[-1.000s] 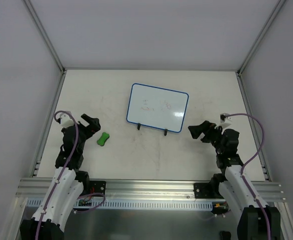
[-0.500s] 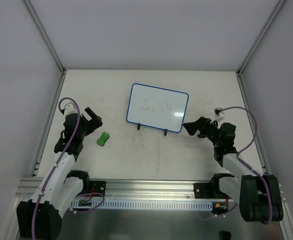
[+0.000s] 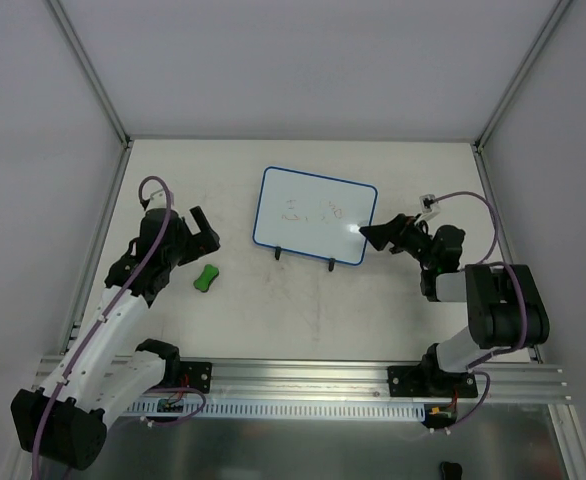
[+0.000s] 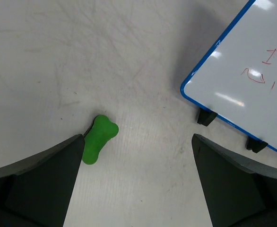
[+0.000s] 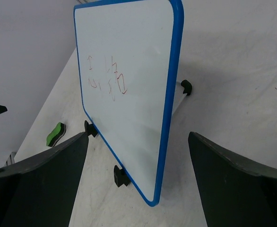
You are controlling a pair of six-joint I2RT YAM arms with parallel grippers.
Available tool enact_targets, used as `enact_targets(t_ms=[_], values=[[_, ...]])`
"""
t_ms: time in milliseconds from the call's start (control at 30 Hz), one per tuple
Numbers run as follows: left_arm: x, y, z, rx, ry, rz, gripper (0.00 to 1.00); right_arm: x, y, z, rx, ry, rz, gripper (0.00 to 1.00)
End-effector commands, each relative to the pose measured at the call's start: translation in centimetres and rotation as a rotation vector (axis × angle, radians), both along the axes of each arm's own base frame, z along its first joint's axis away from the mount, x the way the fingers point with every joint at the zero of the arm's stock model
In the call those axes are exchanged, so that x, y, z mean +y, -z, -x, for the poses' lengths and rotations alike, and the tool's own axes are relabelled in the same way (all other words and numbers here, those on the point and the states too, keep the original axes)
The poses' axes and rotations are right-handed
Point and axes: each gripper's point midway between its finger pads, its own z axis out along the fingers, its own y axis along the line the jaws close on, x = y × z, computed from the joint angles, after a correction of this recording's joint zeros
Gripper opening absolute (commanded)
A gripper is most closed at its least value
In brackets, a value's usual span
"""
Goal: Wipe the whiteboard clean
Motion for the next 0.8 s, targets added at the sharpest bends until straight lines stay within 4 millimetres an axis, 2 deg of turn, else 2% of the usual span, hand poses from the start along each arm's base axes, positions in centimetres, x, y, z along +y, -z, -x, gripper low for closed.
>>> enact_targets(t_ms=[0, 33, 100, 133, 300, 500, 633, 767], values=[[0.9, -1.1, 0.5, 0.03, -0.013, -0.068, 0.99, 0.7, -4.7, -1.8, -0.2, -0.058, -0.055, 0.91], [0.8, -1.3, 0.5, 0.032, 0.0, -0.07, 0.99, 0.7, -3.9, -2.2, -0.18, -0.059, -0.061, 0.9], [0.4, -1.2, 0.5, 0.039, 0.027, -0.074, 0.99, 0.9, -4.4, -2.7, -0.216, -0.08, -0.068, 0.88], [0.5, -1.0, 0.5, 0.046, 0.024, -0.077, 0.99, 1.1, -3.7, -2.9, -0.191, -0.088, -0.078, 0.87], [1.3, 0.5, 0.4, 0.091, -0.013, -0.121, 0.99, 1.3, -3.2, -4.0, -0.181, -0.102, -0.095, 0.79], [1.3, 2.6, 0.3, 0.169, -0.015, -0.138, 0.99, 1.5, -2.8, -4.1, -0.173, -0.114, -0.095, 0.71], [1.1, 3.5, 0.5, 0.192, 0.049, -0.175, 0.99, 1.7, -2.7, -4.4, -0.163, -0.125, -0.102, 0.67], [-0.5, 4.3, 0.2, 0.152, 0.201, -0.212, 0.99, 1.8, -2.5, -4.4, -0.154, -0.128, -0.107, 0.65]])
